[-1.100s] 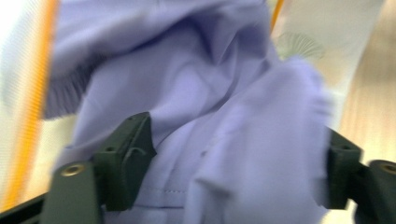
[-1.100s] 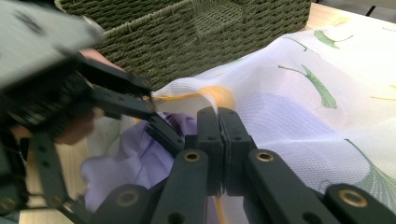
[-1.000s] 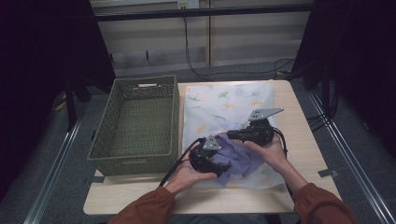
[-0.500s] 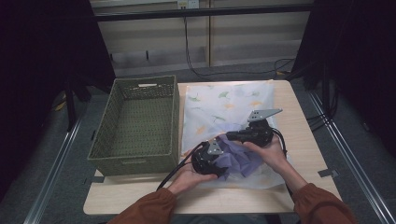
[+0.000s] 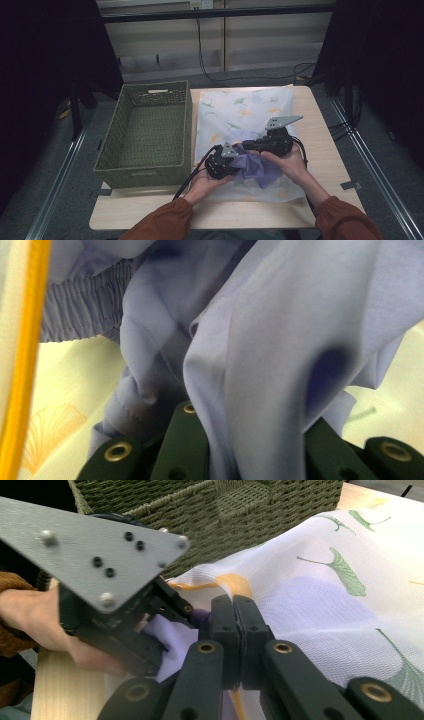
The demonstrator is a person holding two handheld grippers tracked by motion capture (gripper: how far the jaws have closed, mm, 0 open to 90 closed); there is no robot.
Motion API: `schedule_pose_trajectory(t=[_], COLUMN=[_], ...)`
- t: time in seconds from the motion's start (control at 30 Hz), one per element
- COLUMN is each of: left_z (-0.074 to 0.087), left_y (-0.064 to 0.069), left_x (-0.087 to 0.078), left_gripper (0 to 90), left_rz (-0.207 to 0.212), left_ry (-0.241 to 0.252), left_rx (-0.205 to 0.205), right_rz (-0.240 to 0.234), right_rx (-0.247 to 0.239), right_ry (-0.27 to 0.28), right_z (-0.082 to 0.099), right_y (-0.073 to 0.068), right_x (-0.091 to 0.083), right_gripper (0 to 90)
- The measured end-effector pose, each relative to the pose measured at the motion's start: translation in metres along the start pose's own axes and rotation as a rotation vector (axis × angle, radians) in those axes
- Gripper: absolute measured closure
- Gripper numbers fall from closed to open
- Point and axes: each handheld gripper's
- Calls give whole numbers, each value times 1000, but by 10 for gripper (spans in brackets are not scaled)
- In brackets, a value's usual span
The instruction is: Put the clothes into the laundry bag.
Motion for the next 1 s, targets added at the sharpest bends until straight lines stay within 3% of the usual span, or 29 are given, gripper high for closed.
schedule_pose_trajectory(t=[0.07, 0.37, 0.53, 0.67, 0.83, 1.0], left_z=[-1, -4, -6, -8, -13, -15], left_y=[-1, -11, -13, -13, -17, -20], left_x=[3, 6, 8, 11, 15, 20], left_gripper=[815, 818, 819, 819, 818, 817], left_rz=[-9, -39, -80, -100, -115, -162], left_ry=[11, 34, 47, 53, 62, 50], left_rx=[-31, -95, -143, -144, -180, -164], right_rz=[-2, -6, -5, -5, -12, -16], right_rx=[-2, -10, -9, -10, -15, -18], right_ry=[0, -1, 5, 6, 12, 18], right_z=[-1, -2, -4, -4, -5, -6], right_y=[0, -1, -2, -2, -3, -5], right_x=[0, -2, -3, -3, -4, -5], right_gripper=[894, 894, 895, 895, 895, 895])
Point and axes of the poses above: each handheld gripper's, and its own axes: x roughly forward along the jaws, z roughly out of its underside, y roughly to its right, and after that the axes turned 15 degrees about -z, right-handed
